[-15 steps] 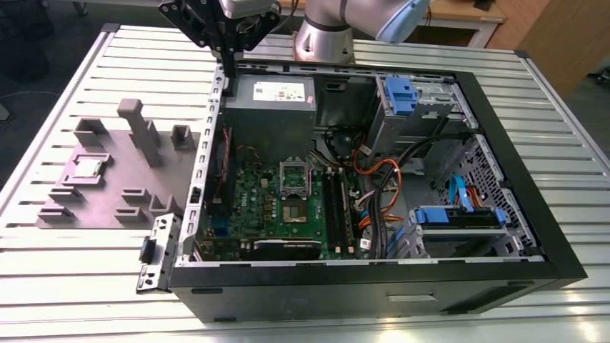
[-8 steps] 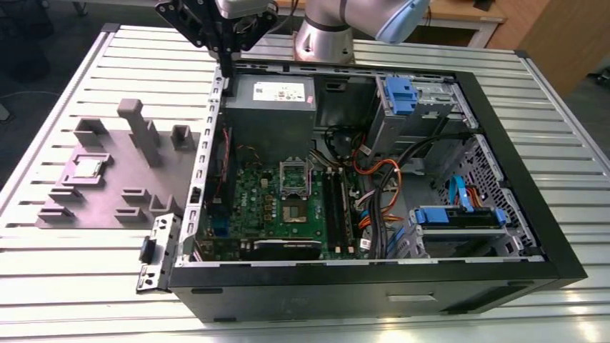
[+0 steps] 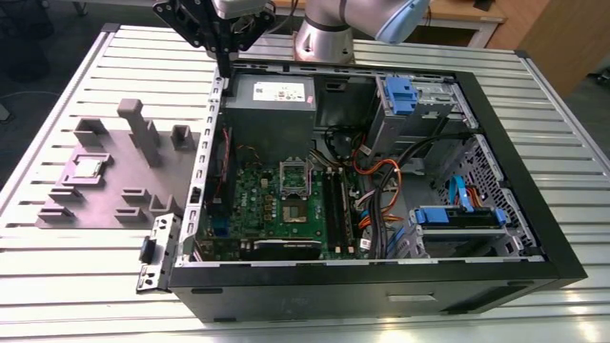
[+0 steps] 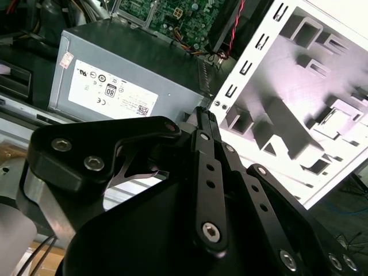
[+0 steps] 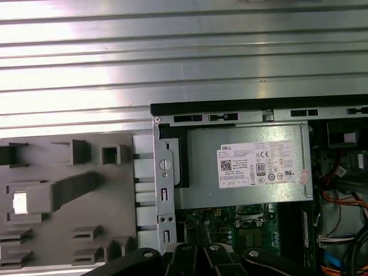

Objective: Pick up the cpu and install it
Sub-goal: 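Reach for the cpu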

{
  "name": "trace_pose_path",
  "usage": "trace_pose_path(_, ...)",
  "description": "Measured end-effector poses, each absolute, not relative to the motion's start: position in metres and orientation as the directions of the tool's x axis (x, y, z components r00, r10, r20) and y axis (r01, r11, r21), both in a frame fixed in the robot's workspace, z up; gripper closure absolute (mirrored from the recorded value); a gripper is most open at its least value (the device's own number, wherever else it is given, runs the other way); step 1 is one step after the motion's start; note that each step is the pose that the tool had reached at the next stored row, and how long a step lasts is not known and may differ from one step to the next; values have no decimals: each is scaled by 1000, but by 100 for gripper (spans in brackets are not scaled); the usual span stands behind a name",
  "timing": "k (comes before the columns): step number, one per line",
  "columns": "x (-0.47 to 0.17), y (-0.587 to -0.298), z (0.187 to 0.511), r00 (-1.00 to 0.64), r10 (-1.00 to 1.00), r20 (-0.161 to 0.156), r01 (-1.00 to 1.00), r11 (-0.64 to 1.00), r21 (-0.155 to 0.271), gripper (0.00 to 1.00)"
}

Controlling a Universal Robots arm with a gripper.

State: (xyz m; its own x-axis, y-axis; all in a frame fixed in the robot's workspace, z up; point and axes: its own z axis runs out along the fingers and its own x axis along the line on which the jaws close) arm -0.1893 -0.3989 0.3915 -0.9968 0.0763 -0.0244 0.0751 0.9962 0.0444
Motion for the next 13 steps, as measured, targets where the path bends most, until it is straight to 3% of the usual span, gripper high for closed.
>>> trace_pose_path(13, -192, -399, 391, -997, 76, -24, 75, 996, 44, 90)
